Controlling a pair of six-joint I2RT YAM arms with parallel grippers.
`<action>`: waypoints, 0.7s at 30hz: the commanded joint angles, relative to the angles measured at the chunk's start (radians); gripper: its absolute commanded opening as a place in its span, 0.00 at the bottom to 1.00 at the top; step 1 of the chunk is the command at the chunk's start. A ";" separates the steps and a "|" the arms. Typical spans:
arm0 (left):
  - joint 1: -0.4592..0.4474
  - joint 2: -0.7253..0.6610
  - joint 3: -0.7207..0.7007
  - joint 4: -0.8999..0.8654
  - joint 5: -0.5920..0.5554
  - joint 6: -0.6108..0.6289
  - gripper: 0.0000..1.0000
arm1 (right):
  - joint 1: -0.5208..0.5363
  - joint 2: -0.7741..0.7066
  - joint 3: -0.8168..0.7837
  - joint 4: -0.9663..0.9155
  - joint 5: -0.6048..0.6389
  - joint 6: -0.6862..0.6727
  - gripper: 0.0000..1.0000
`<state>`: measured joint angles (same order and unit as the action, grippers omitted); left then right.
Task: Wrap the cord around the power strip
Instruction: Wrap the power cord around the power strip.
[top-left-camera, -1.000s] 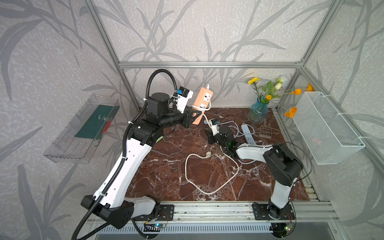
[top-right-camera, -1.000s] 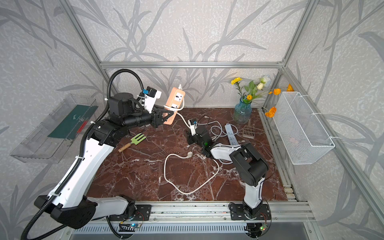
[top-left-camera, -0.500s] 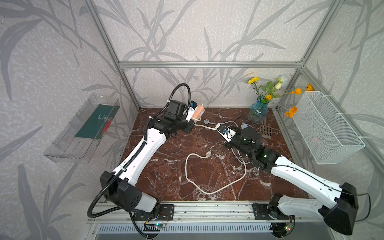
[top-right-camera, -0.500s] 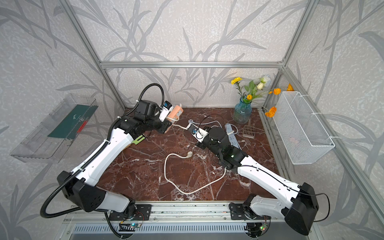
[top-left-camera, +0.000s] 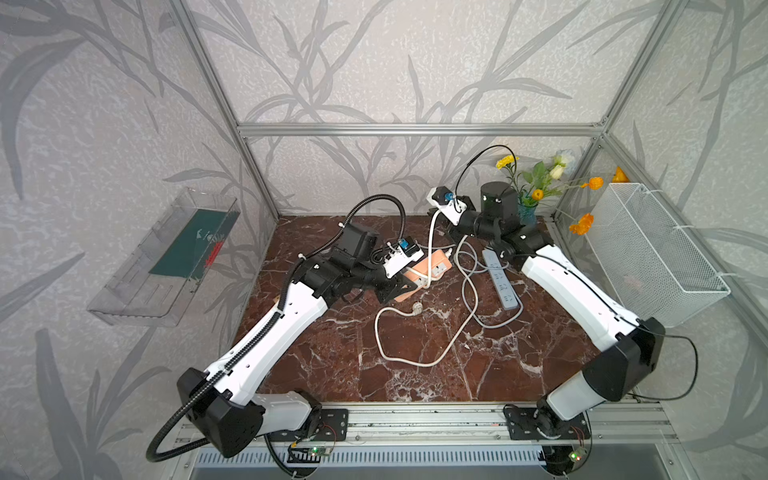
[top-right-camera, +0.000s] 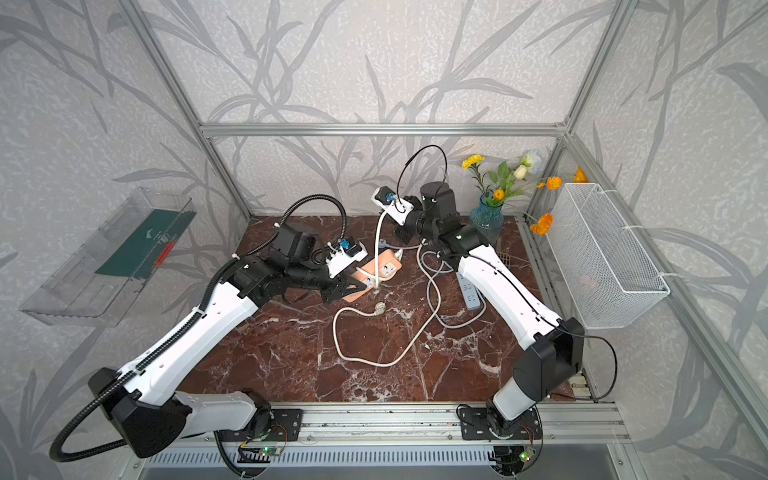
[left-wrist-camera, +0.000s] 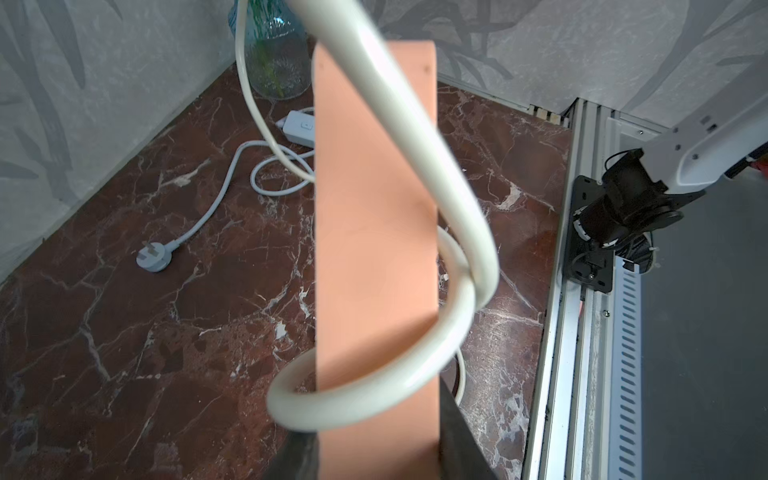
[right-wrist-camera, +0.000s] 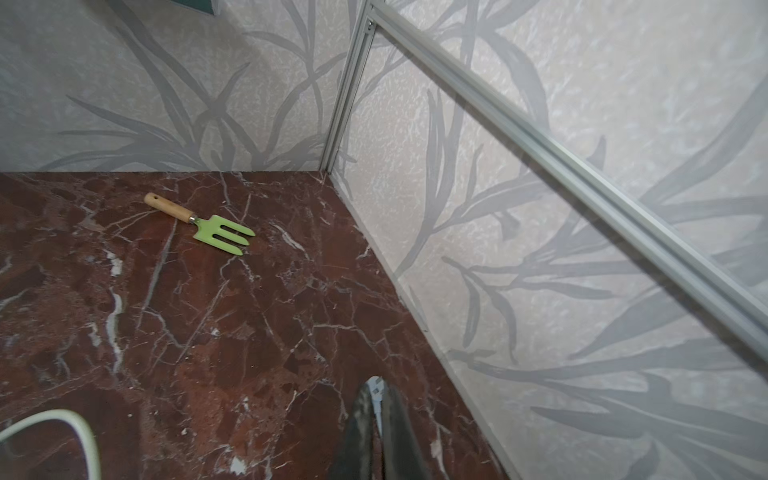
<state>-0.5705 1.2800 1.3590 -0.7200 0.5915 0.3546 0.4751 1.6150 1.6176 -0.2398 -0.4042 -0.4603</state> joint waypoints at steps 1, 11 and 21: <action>-0.011 -0.031 -0.011 0.046 0.180 0.056 0.00 | -0.036 0.048 -0.002 0.104 -0.166 0.166 0.10; 0.069 -0.010 0.029 0.535 0.311 -0.253 0.00 | -0.072 0.203 -0.237 0.539 -0.133 0.501 0.33; 0.073 -0.028 0.016 0.713 0.236 -0.377 0.00 | -0.073 0.376 -0.317 0.940 -0.131 0.866 0.53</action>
<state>-0.4904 1.3128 1.3342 -0.2379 0.7792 0.0044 0.4232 1.9209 1.3361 0.5758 -0.5728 0.2367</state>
